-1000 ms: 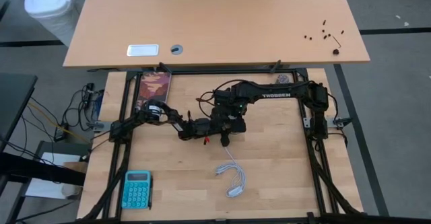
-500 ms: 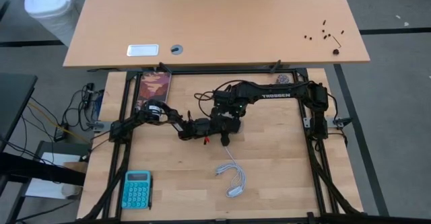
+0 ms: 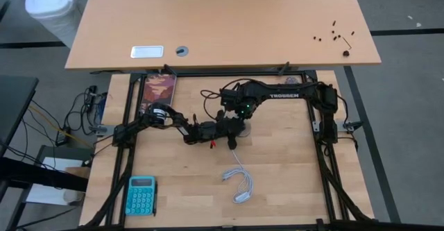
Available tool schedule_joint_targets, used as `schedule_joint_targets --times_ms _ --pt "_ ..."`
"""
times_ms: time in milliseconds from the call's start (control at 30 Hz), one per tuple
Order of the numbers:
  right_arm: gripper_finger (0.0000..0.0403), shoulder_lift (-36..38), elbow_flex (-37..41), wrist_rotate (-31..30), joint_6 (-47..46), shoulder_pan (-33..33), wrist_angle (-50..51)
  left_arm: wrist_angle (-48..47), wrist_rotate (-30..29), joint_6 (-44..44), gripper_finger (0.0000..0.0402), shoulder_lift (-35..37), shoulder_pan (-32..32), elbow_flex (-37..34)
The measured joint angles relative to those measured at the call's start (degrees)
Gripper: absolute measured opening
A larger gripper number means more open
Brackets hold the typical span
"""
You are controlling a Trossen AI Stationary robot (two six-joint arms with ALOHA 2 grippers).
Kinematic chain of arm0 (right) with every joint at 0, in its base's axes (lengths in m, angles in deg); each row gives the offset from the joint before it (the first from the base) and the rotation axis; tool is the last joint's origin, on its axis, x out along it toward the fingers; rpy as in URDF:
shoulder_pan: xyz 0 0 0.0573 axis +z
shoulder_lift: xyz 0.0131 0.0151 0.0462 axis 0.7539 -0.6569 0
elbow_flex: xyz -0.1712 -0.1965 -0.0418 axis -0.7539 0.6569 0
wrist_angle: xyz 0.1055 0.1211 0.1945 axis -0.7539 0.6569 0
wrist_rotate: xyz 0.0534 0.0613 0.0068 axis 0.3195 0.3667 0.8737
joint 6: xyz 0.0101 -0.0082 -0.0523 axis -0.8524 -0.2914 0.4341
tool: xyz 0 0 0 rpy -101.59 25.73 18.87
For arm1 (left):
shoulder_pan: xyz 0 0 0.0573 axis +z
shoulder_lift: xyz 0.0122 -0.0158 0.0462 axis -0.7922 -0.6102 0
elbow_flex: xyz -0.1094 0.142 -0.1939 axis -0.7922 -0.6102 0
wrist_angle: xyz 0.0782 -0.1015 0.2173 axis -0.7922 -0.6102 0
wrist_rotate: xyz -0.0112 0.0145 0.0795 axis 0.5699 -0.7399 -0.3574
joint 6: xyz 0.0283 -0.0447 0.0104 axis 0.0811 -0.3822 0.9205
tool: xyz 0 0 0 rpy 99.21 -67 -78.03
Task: Screw lightbulb
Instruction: Insert the lightbulb into the desk lamp
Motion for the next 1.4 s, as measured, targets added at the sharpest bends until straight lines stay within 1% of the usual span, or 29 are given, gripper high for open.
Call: schedule_joint_targets --times_ms 100,267,433,667,867,1000,1267,1400 --pt "0.0290 0.0 0.4 0.4 -0.8 -0.8 -0.5 0.0 0.1 0.3 0.0198 0.0 0.0 0.0" --pt "0.0299 0.3 2.0 3.0 -1.7 -1.7 -0.7 -0.2 0.3 1.7 0.0198 0.0 0.0 0.0" --pt "0.0305 0.3 2.1 3.1 0.0 -1.4 -1.0 -0.2 0.3 1.6 0.0198 0.0 0.0 0.0" --pt "0.0324 0.2 1.7 5.4 3.8 -1.2 -0.8 -0.1 0.2 1.4 0.0198 0.0 -0.1 0.0" --pt "0.0342 -0.3 -0.9 2.9 9.5 -0.9 0.0 0.0 0.0 0.9 0.0198 0.0 0.0 0.0" --pt "0.0345 -0.2 -1.1 0.8 11.2 -1.0 1.9 0.0 0.0 1.0 0.0198 0.0 0.0 0.0" --pt "0.0345 0.0 -1.1 0.6 12.4 -0.8 5.6 -0.5 -0.1 1.3 0.0198 0.0 0.1 0.0" --pt "0.0345 2.7 -1.1 0.4 14.7 -0.7 7.6 -0.9 -0.2 1.3 0.0198 0.0 0.1 0.0"
